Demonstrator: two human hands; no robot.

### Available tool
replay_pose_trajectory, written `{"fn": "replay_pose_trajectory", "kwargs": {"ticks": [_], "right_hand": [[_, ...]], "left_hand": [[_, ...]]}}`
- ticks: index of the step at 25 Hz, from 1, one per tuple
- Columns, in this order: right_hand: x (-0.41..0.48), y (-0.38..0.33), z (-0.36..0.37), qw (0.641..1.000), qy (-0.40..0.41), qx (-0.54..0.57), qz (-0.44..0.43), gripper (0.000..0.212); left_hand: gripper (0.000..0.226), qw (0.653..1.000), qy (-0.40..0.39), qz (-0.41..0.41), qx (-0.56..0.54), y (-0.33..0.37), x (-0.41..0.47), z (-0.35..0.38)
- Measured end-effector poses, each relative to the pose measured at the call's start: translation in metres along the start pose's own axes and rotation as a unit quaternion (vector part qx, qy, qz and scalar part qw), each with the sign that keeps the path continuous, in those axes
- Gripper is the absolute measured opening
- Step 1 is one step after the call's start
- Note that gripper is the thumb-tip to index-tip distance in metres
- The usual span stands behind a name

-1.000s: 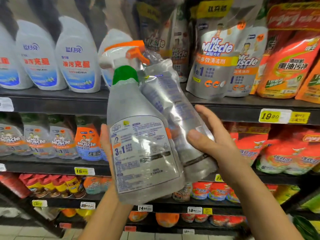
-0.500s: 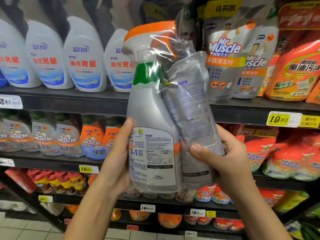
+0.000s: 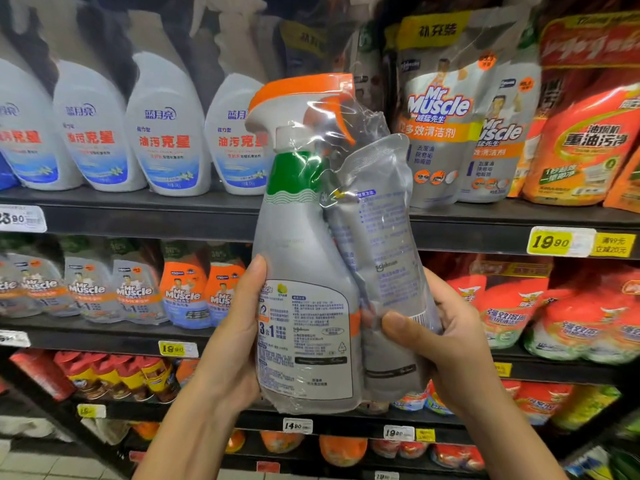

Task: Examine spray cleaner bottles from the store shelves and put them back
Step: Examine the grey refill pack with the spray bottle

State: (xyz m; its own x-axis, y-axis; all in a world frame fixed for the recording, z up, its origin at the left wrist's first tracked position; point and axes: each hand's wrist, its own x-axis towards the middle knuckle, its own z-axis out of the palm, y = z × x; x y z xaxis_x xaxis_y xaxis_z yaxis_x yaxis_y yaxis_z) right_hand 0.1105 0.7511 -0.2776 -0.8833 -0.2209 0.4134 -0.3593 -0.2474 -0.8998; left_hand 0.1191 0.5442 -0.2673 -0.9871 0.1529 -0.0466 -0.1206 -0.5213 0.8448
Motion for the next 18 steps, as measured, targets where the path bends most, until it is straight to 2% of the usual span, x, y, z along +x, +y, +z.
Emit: {"fn": "replay_pose_trajectory", "kwargs": {"ticks": [3,6,11,13,15,18], "right_hand": [[0.001,-0.006,0.002,1.000,0.003,-0.011,0.004,0.051],[0.003,-0.016,0.007,0.998,0.020,-0.005,0.056,0.047],[0.007,-0.037,0.009,0.987,0.024,0.007,0.158,0.029],[0.011,-0.045,0.008,0.979,0.015,0.023,0.204,0.031],[0.014,-0.054,0.007,0.973,0.002,0.036,0.227,0.029],[0.019,-0.067,0.008,0.967,-0.015,0.072,0.243,0.020]], "left_hand": [[0.053,1.000,-0.001,-0.008,-0.003,0.005,-0.001,0.003],[0.053,0.999,0.014,-0.038,0.008,0.010,0.000,0.000],[0.053,0.994,0.022,-0.108,-0.005,0.029,0.001,-0.001],[0.057,0.992,0.021,-0.125,-0.002,0.038,0.004,-0.001],[0.055,0.991,0.010,-0.136,-0.010,0.045,0.004,-0.001],[0.038,0.994,-0.056,-0.093,-0.013,0.057,-0.001,0.002]]}}
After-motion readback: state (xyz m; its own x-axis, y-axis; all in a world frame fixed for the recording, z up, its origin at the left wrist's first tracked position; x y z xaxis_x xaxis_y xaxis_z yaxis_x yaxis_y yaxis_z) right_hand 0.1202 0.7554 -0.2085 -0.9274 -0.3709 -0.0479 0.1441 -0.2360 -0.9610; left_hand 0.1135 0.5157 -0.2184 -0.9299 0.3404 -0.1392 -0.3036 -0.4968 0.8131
